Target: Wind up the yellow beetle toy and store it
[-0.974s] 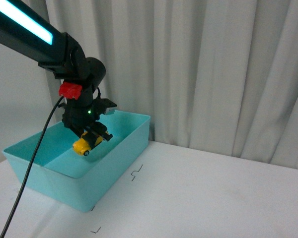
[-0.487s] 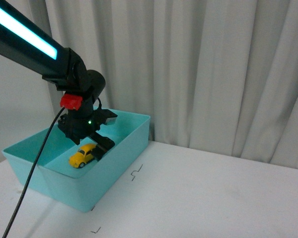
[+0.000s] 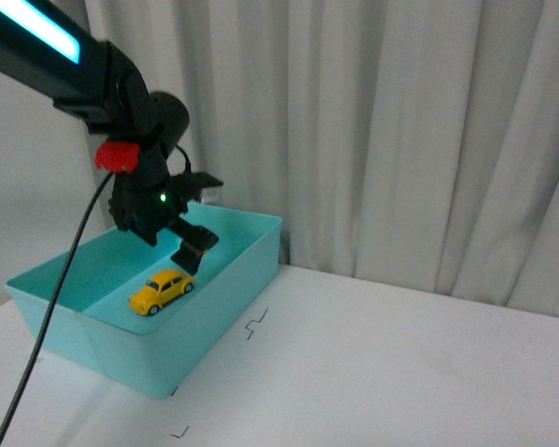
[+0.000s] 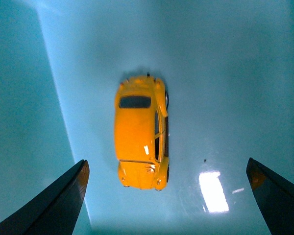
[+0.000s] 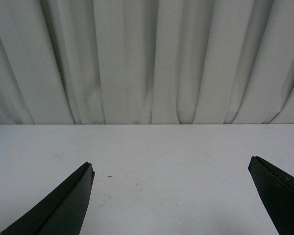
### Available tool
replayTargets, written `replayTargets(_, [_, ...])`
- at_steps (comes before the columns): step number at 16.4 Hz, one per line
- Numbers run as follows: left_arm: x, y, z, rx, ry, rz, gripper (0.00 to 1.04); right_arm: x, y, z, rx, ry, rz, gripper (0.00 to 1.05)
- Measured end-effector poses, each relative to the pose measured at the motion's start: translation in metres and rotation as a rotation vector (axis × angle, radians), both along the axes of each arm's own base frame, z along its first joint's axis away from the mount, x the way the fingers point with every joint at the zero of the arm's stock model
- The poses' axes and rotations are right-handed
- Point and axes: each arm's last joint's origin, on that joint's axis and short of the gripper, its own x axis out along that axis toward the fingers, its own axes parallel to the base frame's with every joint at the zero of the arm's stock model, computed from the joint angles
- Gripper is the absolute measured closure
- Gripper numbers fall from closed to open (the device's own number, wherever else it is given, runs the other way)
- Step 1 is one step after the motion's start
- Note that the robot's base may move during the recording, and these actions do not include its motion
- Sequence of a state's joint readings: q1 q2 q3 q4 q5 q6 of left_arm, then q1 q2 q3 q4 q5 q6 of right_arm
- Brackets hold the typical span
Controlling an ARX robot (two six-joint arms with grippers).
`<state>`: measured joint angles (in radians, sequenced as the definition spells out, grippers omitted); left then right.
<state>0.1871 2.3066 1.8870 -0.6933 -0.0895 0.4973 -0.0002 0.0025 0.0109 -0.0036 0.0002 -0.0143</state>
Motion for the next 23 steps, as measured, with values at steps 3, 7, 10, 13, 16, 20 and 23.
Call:
replayTargets(3, [-0.036,-0.002,0.078,-0.083,-0.258,-0.092,0.07,0.000,0.000,0.000,0.000,0.000,0.000,0.07])
replayTargets(7, [-0.128,-0.004,0.139,-0.141,-0.492,-0.190,0.07,0.000,0.000,0.000,0.000,0.000,0.000,0.07])
replayTargets(10, [-0.221,-0.024,0.158,-0.210,-1.089,-0.071,0.36,0.000,0.000,0.000,0.000,0.000,0.000,0.07])
replayTargets(13, [-0.304,-0.047,0.109,-0.346,-1.154,0.020,0.72,0.000,0.000,0.000,0.000,0.000,0.000,0.07])
replayTargets(16, [-0.322,-0.066,0.071,-0.385,-1.140,0.025,1.03,0.000,0.000,0.000,0.000,0.000,0.000,0.07])
replayTargets(20, [-0.338,-0.079,0.043,-0.382,-1.145,0.031,1.03,0.000,0.000,0.000,0.000,0.000,0.000,0.07])
replayTargets(23, [-0.347,-0.090,0.030,-0.378,-1.150,0.039,1.03,0.000,0.000,0.000,0.000,0.000,0.000,0.07])
